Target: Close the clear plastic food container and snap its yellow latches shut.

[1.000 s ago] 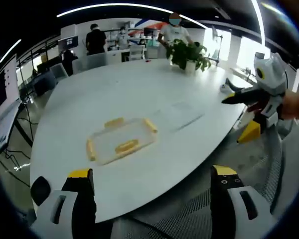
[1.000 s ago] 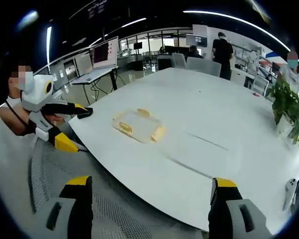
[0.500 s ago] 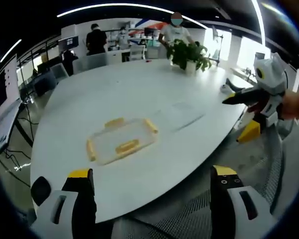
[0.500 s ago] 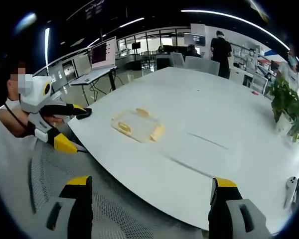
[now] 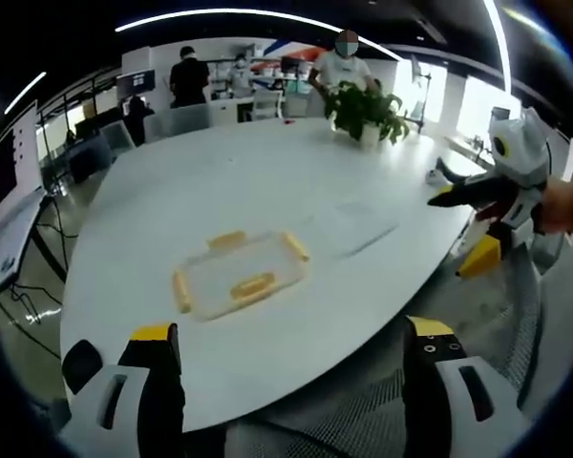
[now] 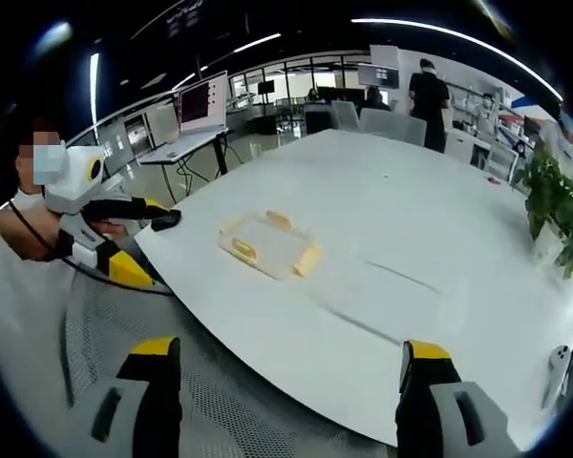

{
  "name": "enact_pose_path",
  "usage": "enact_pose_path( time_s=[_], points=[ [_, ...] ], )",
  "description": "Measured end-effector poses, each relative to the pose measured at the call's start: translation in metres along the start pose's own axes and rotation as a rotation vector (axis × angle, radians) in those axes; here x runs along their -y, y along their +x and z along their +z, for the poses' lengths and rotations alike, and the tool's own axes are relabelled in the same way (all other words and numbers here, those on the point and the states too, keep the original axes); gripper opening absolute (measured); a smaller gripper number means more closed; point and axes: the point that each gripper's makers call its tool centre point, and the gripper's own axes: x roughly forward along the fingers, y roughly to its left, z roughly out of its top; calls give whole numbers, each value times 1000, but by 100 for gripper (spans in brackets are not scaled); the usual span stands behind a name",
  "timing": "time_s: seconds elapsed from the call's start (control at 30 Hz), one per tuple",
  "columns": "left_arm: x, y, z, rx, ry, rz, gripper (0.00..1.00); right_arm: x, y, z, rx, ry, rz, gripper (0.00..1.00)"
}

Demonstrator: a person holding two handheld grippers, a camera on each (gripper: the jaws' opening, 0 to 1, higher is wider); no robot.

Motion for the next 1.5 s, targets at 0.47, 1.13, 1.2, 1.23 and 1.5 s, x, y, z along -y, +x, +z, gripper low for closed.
enact_pose_path(
  time_s=[0.47, 1.13, 1.2, 1.23, 1.5],
  points=[
    [-23, -5, 6, -17, 38, -1, 90, -5, 9, 22, 5, -83, 33, 92],
    [-56, 5, 12, -60, 138, -55, 87, -10, 40, 52, 6, -145, 69, 89],
    [-59, 6, 12, -65, 151, -54, 87, -9, 43, 53, 0, -169, 69, 86],
    [-61, 6, 14, -62, 158, -51, 88, -6, 45, 53, -2, -187, 57, 86],
    [-66, 14, 16, -73, 187, -72, 87, -10, 58, 55, -16, -204, 74, 83]
  ],
)
